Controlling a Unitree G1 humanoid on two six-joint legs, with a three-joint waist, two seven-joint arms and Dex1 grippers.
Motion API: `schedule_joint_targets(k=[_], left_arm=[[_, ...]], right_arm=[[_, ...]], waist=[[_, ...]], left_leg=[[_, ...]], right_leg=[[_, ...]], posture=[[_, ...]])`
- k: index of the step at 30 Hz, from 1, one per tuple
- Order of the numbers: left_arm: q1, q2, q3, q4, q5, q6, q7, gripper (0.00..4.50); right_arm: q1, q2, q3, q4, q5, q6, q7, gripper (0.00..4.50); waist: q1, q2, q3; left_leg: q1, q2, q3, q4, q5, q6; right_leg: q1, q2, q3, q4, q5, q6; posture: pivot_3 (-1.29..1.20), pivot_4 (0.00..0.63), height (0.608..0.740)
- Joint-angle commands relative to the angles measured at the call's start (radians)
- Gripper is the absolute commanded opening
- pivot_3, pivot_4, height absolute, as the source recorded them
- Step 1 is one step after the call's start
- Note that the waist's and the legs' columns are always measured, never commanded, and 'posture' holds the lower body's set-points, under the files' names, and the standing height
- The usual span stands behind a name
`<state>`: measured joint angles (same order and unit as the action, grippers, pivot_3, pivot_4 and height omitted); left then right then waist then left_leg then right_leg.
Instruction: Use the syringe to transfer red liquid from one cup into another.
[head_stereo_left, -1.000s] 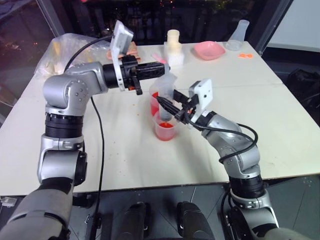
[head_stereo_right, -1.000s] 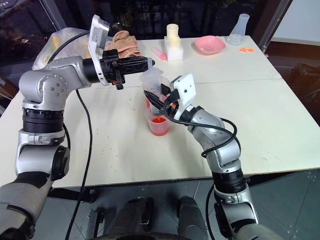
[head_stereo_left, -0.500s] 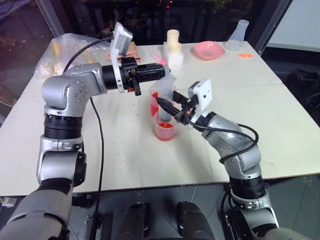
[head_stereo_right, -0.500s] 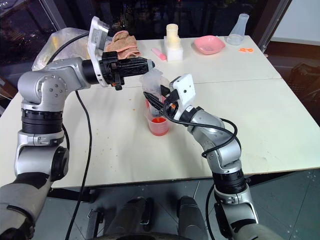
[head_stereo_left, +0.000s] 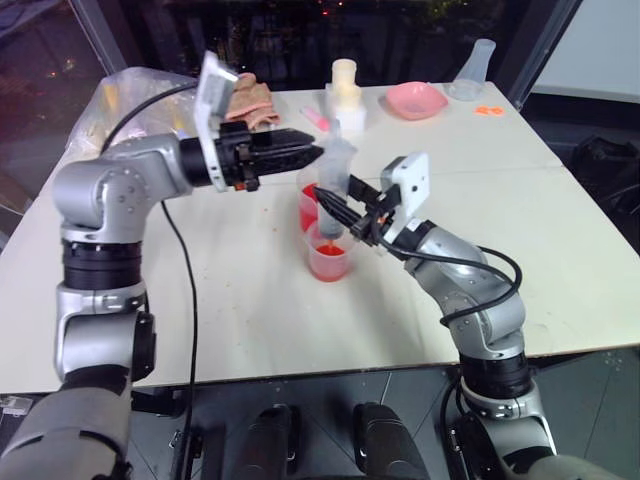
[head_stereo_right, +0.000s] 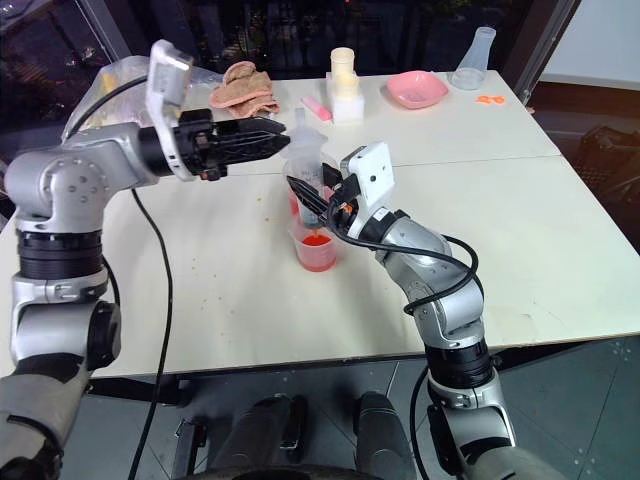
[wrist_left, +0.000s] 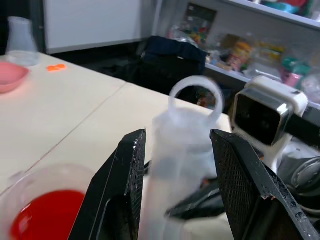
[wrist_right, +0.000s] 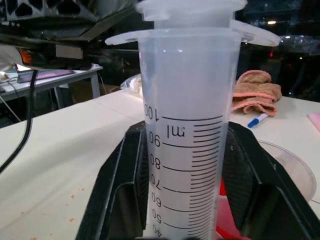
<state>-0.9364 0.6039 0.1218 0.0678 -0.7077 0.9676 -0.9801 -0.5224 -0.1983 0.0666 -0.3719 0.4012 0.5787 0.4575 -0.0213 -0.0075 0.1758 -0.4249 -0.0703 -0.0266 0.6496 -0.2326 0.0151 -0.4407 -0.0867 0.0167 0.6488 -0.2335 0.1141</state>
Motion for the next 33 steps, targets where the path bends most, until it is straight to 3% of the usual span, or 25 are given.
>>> schedule_joint_targets(k=[1,6,11,17,19,22,25,28,33], left_arm=[[0.034,0.046,0.046,-0.039,-0.014,0.013,0.022,2.15],[0.083,0.057,0.114,-0.081,-0.049,0.018,0.086,2.15],[0.138,0.008,0.117,-0.164,-0.098,0.032,0.130,2.15],[0.139,-0.040,0.100,-0.193,-0.130,0.029,0.167,2.15],[0.144,-0.048,0.085,-0.198,-0.129,0.018,0.164,2.15],[0.157,-0.060,0.071,-0.210,-0.133,0.010,0.156,2.15],[0.176,-0.079,0.061,-0.218,-0.131,0.004,0.170,2.15],[0.204,-0.084,0.083,-0.243,-0.164,0.008,0.158,2.15],[0.235,-0.089,0.093,-0.282,-0.200,0.013,0.177,2.15]], right_arm=[[-0.051,0.002,-0.026,-0.072,0.041,-0.031,0.007,1.43],[-0.062,-0.013,-0.048,-0.062,0.060,-0.022,0.006,1.43],[-0.089,-0.041,-0.098,-0.073,0.112,0.037,-0.014,1.43],[-0.189,-0.137,-0.237,-0.066,0.272,0.254,-0.069,1.43],[-0.274,-0.185,-0.309,-0.017,0.379,0.413,-0.105,1.43],[-0.482,-0.229,-0.416,0.180,0.418,0.678,-0.250,1.43],[-0.650,-0.257,-0.471,0.387,0.361,0.814,-0.350,1.43],[-0.765,-0.332,-0.371,0.629,0.241,0.894,-0.368,1.43],[-0.810,-0.388,-0.211,0.924,0.101,0.852,-0.297,1.43]], waist=[[0.002,0.000,0.000],[0.010,-0.001,0.000],[0.008,-0.001,0.000],[0.008,-0.001,0.000],[0.007,-0.001,0.000],[0.003,-0.001,0.000],[0.006,-0.001,0.000],[0.008,-0.001,0.000],[0.006,-0.001,0.000]], left_leg=[[0.000,0.000,0.000,0.000,0.000,0.000],[0.000,-0.001,-0.001,0.001,0.000,0.000],[0.000,-0.001,-0.001,0.000,0.000,0.000],[0.000,0.000,-0.001,0.000,0.000,0.000],[0.000,0.000,-0.001,0.000,0.000,0.000],[0.000,0.000,0.000,0.000,0.000,0.000],[0.000,0.000,0.000,-0.001,0.000,0.000],[-0.001,0.000,0.000,-0.002,0.000,0.000],[-0.002,-0.001,0.002,-0.002,-0.001,0.001]], right_leg=[[0.000,0.000,0.000,0.000,0.000,0.000],[0.001,-0.001,-0.001,-0.001,0.000,0.000],[0.001,-0.001,0.000,-0.001,0.000,0.000],[0.001,-0.002,0.000,-0.001,0.000,0.000],[0.001,-0.002,0.000,-0.001,0.000,0.000],[0.001,-0.003,0.001,-0.002,0.000,-0.001],[0.001,-0.003,0.001,-0.002,-0.001,-0.002],[0.000,-0.004,0.001,-0.003,-0.001,-0.003],[0.001,-0.006,0.000,-0.007,-0.001,-0.003]], posture=[[0.00,0.150,0.740],[0.00,0.150,0.740],[0.00,0.150,0.740],[0.00,0.150,0.740],[0.00,0.150,0.740],[0.00,0.150,0.740],[0.00,0.150,0.740],[0.00,0.150,0.740],[0.00,0.150,0.740]])
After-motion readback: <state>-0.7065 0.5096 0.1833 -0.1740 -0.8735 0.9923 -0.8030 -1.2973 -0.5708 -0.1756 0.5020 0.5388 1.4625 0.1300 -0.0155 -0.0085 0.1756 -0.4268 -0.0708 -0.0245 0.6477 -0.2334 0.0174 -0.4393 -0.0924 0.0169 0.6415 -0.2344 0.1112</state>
